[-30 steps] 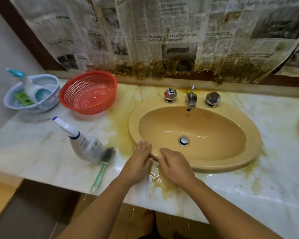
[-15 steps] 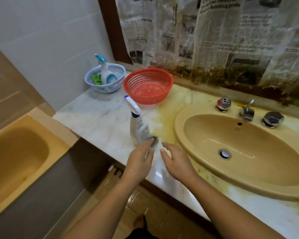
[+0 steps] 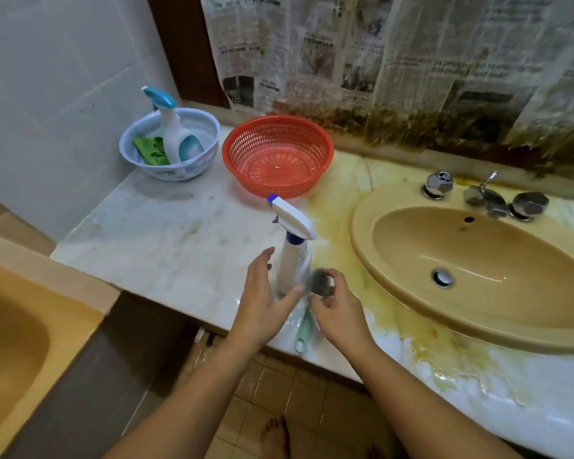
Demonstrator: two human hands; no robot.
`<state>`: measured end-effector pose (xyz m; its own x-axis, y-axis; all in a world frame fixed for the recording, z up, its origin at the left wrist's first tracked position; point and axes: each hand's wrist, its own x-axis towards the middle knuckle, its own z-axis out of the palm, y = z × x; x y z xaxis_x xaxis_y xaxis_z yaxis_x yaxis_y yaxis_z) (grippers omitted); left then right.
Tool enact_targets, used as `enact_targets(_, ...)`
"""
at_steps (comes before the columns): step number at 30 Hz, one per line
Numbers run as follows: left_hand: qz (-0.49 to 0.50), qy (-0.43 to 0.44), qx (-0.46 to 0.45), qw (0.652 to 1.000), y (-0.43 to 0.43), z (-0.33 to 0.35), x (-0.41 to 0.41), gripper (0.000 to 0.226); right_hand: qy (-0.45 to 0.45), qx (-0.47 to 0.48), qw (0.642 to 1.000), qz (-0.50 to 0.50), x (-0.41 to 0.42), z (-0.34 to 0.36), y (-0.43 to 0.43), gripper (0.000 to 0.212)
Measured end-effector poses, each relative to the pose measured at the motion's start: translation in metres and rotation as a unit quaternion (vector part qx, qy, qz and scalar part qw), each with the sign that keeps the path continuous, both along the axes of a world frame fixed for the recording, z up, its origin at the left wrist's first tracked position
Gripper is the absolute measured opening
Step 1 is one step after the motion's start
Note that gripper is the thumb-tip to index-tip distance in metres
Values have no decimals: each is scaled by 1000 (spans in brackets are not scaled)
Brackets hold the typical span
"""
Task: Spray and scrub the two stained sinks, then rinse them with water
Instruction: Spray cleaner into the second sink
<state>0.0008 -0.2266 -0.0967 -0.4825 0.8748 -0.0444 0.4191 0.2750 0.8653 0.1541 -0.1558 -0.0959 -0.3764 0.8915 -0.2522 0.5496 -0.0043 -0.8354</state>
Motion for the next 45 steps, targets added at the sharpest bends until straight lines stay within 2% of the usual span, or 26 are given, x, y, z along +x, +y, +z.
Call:
enact_targets(4,-73,-7,50,996,14,4,-11,67,-2,-6,998,-55,-16,-4,-6,49)
enact_targets(10,-78,-9,72,994,16,4,-14,59,5,3,995,-103,-21,-8,-13,47)
enact_targets(18,-113,15,99,989,7,24,1,63,73,3,988,-139,6,3,-25,44)
enact_targets(22,-148,-6,90,985,7,31,28,60,100,28,980,-172,43,12,-34,45)
enact_targets(30,-225,-13,95,970,12,51,131,57,99,55,961,-253,154,29,-55,51)
enact_targets(39,-308,-14,113,944,5,65,289,54,117,91,920,-362,307,41,-88,43)
enact_targets(45,-339,-32,109,934,19,64,380,60,114,105,899,-410,394,44,-88,35)
